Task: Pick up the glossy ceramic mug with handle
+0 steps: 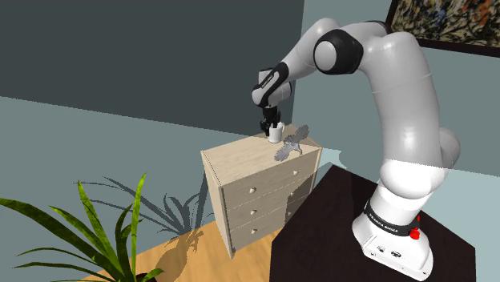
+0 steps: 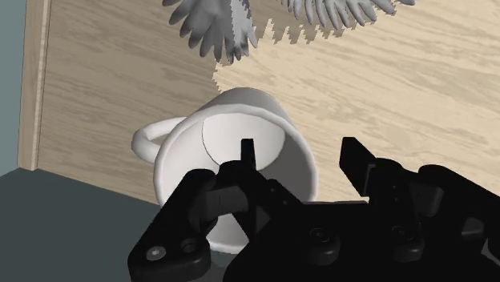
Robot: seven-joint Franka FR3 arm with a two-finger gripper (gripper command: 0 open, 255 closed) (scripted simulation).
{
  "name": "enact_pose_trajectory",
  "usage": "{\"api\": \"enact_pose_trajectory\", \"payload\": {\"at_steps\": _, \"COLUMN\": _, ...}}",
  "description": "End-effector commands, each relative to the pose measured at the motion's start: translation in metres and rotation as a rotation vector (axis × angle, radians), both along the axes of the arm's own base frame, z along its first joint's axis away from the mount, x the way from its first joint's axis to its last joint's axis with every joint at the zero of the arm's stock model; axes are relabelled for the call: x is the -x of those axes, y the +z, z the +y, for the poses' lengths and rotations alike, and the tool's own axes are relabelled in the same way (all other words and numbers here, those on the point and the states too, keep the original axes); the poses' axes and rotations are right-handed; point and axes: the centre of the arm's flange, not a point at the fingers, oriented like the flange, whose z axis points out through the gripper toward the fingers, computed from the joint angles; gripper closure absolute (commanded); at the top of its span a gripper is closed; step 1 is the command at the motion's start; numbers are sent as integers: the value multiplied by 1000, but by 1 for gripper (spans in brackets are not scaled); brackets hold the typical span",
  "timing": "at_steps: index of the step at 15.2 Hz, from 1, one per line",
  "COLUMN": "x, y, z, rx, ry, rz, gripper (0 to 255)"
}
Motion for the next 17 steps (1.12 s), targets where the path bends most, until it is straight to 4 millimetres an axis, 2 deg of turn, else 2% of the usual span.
{"api": "enact_pose_trajectory", "payload": {"at_steps": 1, "x": 0, "y": -1, "z": 0, "rx": 0, "ry": 0, "rz": 0, "gripper": 255}}
{"api": "enact_pose_trajectory", "payload": {"at_steps": 9, "x": 0, "y": 0, "z": 0, "rx": 0, "ry": 0, "rz": 0, "gripper": 255}}
{"api": "enact_pose_trajectory", "payload": {"at_steps": 17, "x": 0, "y": 42, "z": 0, "rx": 0, "ry": 0, "rz": 0, "gripper": 255}}
